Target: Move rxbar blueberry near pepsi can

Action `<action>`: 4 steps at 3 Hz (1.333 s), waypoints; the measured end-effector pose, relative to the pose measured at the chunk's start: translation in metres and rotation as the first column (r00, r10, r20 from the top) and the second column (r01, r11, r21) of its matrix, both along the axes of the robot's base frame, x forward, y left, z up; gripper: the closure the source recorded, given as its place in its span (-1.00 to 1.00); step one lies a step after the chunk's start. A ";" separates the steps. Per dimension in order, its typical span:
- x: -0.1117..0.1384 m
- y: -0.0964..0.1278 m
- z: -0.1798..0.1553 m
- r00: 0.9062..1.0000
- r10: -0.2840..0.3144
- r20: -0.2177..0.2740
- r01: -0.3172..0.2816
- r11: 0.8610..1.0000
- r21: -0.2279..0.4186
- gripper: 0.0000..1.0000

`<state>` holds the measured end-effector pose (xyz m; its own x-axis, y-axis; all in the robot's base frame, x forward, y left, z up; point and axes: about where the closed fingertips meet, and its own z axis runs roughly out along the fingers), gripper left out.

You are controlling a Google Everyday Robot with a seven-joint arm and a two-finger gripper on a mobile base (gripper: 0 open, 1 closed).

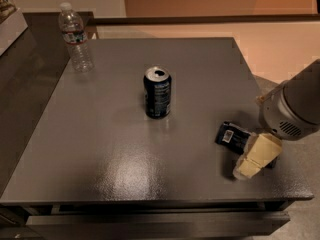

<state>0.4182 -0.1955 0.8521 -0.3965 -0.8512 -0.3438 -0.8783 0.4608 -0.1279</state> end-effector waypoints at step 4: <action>0.003 -0.009 -0.018 0.998 -0.028 -0.049 0.032 0.996 0.078 -0.16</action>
Offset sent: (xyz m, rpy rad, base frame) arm 0.0077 -0.0109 -0.0258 0.0746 0.0637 -0.0317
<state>0.4217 -0.2049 0.8337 -0.4390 -0.8096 -0.3897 -0.8682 0.4939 -0.0480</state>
